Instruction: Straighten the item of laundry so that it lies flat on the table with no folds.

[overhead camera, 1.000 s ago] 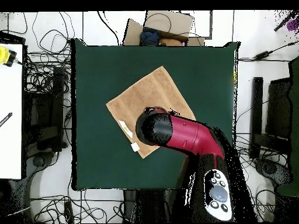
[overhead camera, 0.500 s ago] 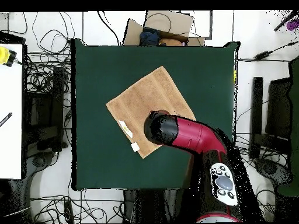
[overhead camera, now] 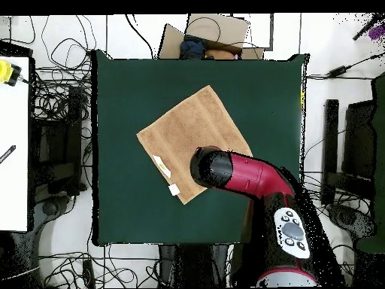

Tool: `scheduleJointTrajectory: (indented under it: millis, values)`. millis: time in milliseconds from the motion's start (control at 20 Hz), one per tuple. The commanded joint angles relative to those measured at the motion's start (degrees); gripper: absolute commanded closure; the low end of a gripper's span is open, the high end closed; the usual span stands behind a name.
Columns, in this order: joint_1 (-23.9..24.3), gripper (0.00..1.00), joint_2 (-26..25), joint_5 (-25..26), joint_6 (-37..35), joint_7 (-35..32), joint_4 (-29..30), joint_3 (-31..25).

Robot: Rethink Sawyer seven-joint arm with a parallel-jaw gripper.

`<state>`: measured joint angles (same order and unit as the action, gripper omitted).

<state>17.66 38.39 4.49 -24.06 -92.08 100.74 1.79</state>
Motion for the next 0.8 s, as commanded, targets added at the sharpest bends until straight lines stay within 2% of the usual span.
scheduleJointTrajectory:
  millis: [50, 800]
  values:
    - [-1.0, 0.00, -0.2, 3.1, 2.1, -2.6, 0.2, -5.6]
    - [-1.2, 0.00, 0.7, 3.7, 3.0, -3.7, 1.4, -5.5]
